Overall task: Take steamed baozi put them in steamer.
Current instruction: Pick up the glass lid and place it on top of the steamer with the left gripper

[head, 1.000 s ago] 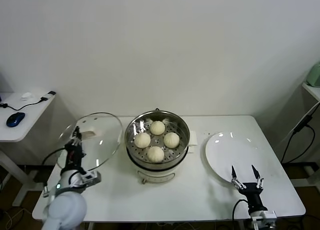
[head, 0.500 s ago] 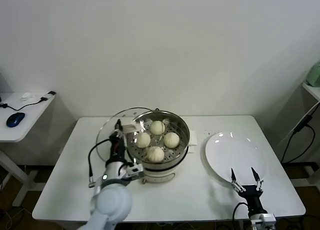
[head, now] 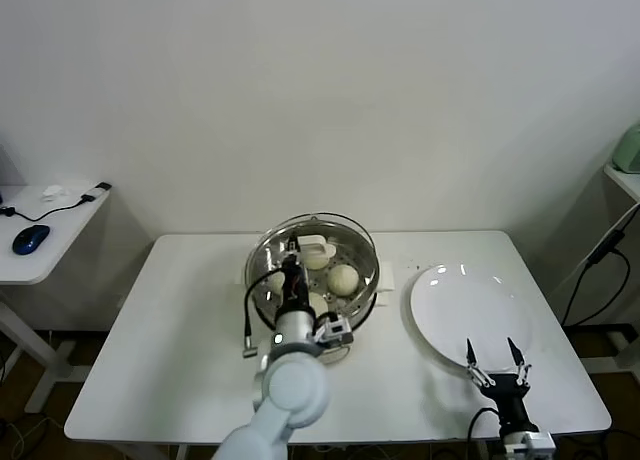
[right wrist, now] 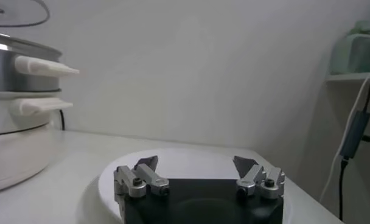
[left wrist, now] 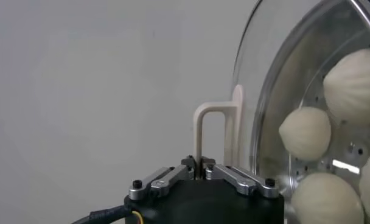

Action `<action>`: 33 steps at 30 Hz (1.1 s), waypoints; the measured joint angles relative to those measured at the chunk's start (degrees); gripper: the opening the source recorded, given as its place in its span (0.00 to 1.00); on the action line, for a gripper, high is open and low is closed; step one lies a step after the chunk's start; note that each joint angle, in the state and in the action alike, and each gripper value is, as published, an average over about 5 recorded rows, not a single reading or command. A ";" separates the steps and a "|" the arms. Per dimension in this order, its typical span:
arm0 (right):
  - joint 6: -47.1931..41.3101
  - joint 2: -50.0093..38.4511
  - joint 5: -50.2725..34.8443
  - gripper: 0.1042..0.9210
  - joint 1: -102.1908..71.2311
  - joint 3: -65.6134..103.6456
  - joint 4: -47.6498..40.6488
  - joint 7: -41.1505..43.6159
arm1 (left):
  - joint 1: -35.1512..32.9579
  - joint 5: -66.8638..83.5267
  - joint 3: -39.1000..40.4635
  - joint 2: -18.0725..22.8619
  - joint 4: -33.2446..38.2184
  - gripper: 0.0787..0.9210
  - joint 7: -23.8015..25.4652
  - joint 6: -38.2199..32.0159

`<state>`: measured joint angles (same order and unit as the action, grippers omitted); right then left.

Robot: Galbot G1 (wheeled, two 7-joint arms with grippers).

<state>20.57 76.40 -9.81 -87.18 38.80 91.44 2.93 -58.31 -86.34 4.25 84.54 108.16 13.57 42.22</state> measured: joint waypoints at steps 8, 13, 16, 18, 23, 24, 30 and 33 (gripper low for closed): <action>1.08 0.33 -0.03 0.88 0.07 -0.01 -0.85 -0.63 | 1.43 -3.45 0.91 1.78 -4.12 0.08 0.83 -0.03; 1.64 0.44 0.00 0.88 0.31 0.07 -1.14 -1.10 | 1.54 -5.09 0.77 2.20 -5.96 0.08 1.13 -0.03; 1.79 0.58 0.06 0.88 0.48 0.09 -1.19 -1.22 | 1.80 -5.81 0.50 2.45 -6.86 0.08 1.12 -0.03; 1.85 0.67 0.09 0.88 0.53 0.11 -1.20 -1.25 | 1.84 -6.12 0.29 2.55 -7.32 0.08 1.05 -0.04; 2.18 0.88 0.19 0.88 0.58 0.16 -1.20 -1.36 | 1.40 -6.57 -0.24 2.65 -8.01 0.08 0.62 -0.10; 2.24 0.92 0.21 0.88 0.61 0.17 -1.21 -1.39 | 1.28 -6.61 -0.33 2.66 -8.08 0.08 0.53 -0.11; 2.40 1.04 0.30 0.88 0.85 0.18 -1.38 -1.54 | 0.74 -6.86 -0.55 2.78 -8.38 0.08 0.06 -0.13; 2.48 1.05 0.32 0.88 0.86 0.18 -1.40 -1.54 | 0.67 -6.99 -0.59 2.85 -8.50 0.08 -0.02 -0.13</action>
<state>23.06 77.46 -9.48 -86.32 38.98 90.04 1.40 -57.64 -93.33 3.66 87.39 99.66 13.54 42.09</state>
